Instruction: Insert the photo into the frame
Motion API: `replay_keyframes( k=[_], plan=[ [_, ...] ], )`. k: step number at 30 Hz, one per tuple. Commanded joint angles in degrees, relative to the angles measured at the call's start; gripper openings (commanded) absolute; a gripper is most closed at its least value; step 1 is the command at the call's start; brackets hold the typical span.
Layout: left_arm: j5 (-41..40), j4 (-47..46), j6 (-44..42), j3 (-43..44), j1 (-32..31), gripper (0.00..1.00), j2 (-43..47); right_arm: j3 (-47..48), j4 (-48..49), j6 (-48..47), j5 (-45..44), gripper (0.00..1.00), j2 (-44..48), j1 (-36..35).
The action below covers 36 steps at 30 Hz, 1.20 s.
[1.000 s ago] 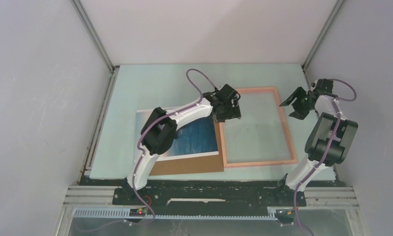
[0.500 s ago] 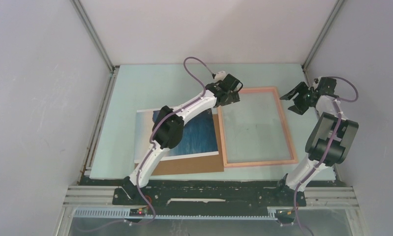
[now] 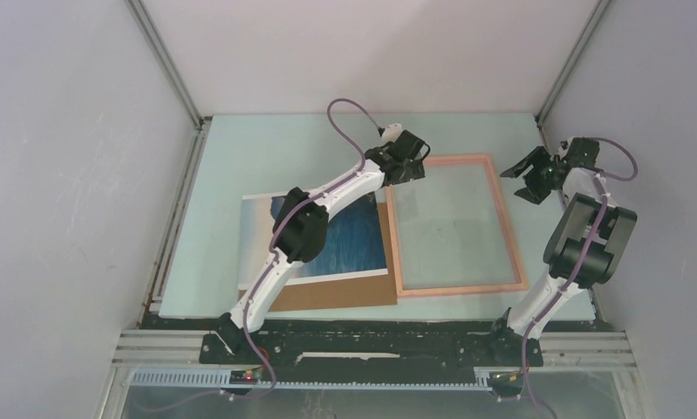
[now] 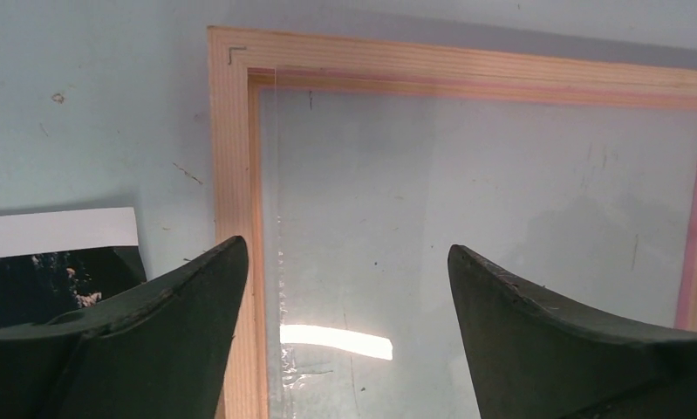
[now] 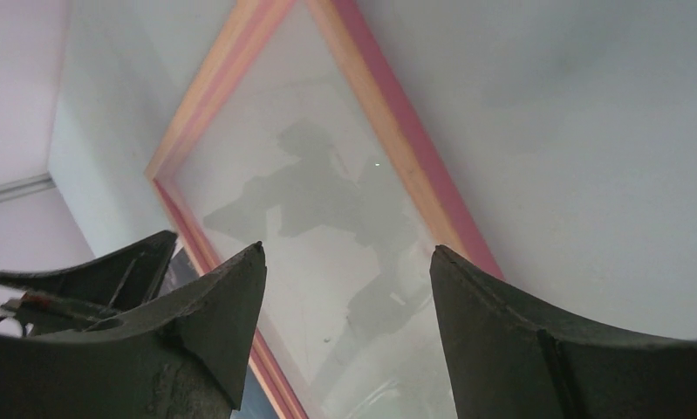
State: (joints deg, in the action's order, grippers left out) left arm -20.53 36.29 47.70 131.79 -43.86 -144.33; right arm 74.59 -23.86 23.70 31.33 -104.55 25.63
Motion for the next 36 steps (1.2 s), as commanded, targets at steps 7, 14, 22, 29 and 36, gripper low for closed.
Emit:
replay_keyframes(
  k=[7,14,22,29,36],
  plan=[
    [3.1,-2.0,-13.7,-9.3,-0.3,0.94,9.1,1.8,-4.5,-4.4,-6.1,0.77,-5.7,2.0],
    [16.5,-7.1,-11.0,-15.1,1.8,0.94,9.8,1.4,-4.6,-3.4,-1.4,0.76,-8.3,0.8],
    [18.5,-7.1,-9.4,-12.4,2.5,0.83,6.1,-0.9,-4.1,-2.0,1.8,0.76,-4.2,0.2],
    [20.1,-8.1,-9.2,-12.4,2.7,0.81,5.8,-1.9,-5.1,-1.9,2.4,0.76,-1.3,-0.5],
    [21.9,-8.5,-9.0,-12.9,3.3,0.8,5.5,-3.0,-4.1,-0.2,8.5,0.75,1.5,-0.7]
  ],
)
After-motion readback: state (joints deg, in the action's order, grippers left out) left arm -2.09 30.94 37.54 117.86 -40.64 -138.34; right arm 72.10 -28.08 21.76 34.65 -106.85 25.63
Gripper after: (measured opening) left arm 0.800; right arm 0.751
